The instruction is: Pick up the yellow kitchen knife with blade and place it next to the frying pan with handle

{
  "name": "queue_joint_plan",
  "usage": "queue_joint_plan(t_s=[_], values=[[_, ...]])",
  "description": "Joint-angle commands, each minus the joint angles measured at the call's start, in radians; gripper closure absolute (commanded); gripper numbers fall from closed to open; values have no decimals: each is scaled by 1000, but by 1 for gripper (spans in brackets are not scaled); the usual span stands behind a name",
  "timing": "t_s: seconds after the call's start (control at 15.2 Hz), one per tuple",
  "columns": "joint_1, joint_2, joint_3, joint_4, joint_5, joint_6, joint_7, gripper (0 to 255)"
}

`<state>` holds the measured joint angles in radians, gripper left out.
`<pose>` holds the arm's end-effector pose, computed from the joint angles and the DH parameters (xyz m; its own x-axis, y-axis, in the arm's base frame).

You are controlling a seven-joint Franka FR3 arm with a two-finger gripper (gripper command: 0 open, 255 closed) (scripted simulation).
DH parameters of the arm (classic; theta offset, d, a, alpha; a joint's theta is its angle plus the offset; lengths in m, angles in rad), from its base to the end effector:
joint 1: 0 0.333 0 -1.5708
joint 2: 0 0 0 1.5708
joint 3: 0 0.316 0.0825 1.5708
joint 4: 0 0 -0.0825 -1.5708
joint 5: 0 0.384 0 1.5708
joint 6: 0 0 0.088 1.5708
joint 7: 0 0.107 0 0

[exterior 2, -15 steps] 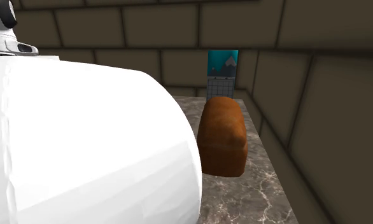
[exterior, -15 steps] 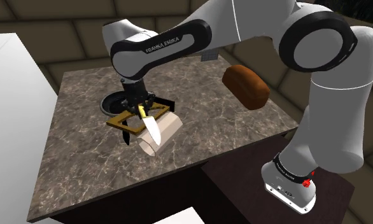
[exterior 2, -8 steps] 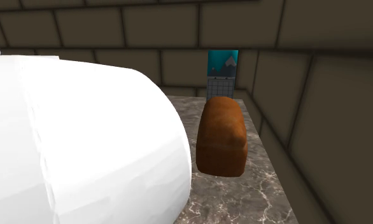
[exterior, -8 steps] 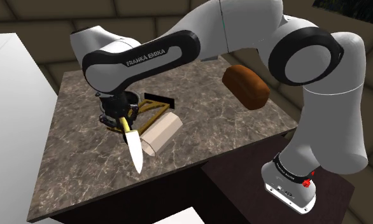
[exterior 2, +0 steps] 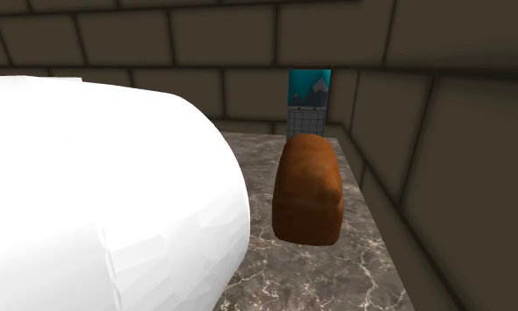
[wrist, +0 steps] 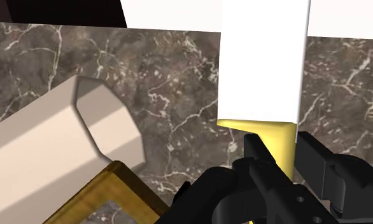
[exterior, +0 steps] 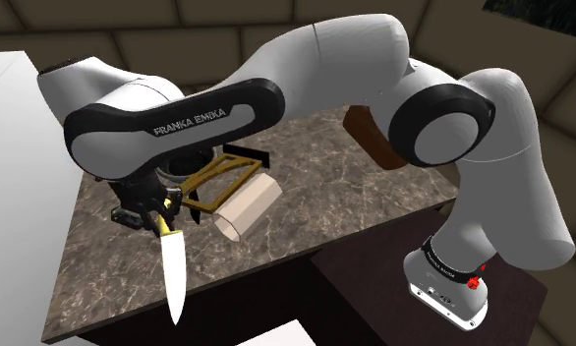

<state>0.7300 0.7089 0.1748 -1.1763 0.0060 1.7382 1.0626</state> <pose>0.4770 0.5529 0.3655 0.9659 -0.1941 -0.1711 -0.1859 -0.9806 0.0629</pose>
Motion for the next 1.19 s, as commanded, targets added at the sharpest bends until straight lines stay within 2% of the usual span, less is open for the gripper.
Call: queue_joint_plan(t_s=[0.0,1.12], values=[[6,12,0,-3,-1,15,6,255],[7,91,-7,-100,-8,191,-5,255]])
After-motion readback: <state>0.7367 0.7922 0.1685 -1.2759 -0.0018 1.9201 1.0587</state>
